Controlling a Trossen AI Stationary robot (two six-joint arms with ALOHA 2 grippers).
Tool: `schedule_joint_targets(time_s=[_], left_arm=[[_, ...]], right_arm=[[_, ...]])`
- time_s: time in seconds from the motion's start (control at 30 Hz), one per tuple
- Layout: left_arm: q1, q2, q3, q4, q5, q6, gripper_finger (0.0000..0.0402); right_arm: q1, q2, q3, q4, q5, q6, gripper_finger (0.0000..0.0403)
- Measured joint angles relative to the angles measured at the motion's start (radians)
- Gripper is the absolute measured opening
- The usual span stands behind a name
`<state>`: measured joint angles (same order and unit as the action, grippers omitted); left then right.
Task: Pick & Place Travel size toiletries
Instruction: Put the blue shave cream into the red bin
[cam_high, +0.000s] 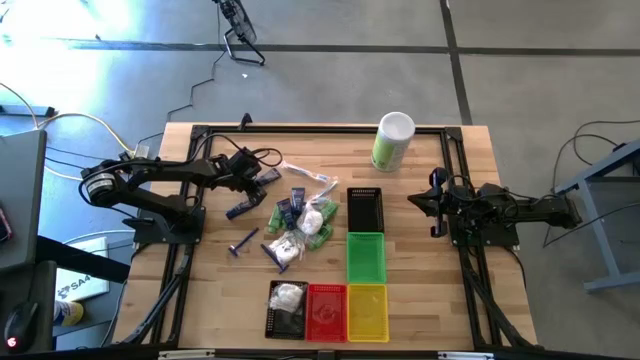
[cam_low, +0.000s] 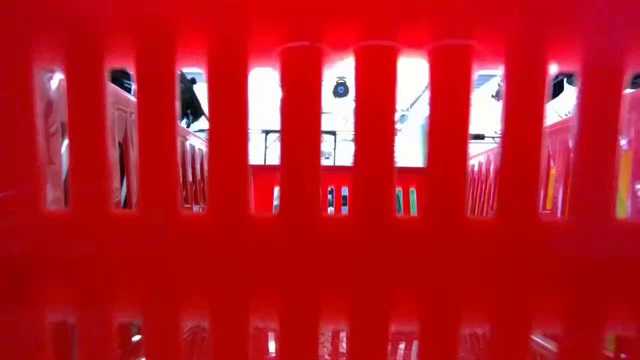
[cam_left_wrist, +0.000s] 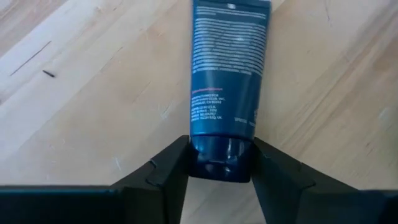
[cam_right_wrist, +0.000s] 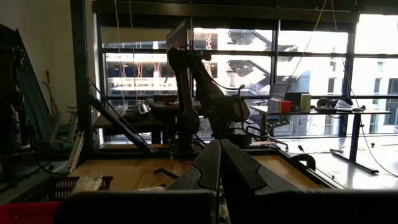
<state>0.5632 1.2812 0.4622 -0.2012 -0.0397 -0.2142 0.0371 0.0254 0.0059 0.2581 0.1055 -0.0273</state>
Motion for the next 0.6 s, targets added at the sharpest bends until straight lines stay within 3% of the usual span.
schedule_joint_targets(time_s=[0.6], left_arm=[[0.0,0.0,0.0,0.0,0.004,0.0,0.0136]], right_arm=[[0.0,0.0,0.0,0.0,0.0,0.0,0.0002]])
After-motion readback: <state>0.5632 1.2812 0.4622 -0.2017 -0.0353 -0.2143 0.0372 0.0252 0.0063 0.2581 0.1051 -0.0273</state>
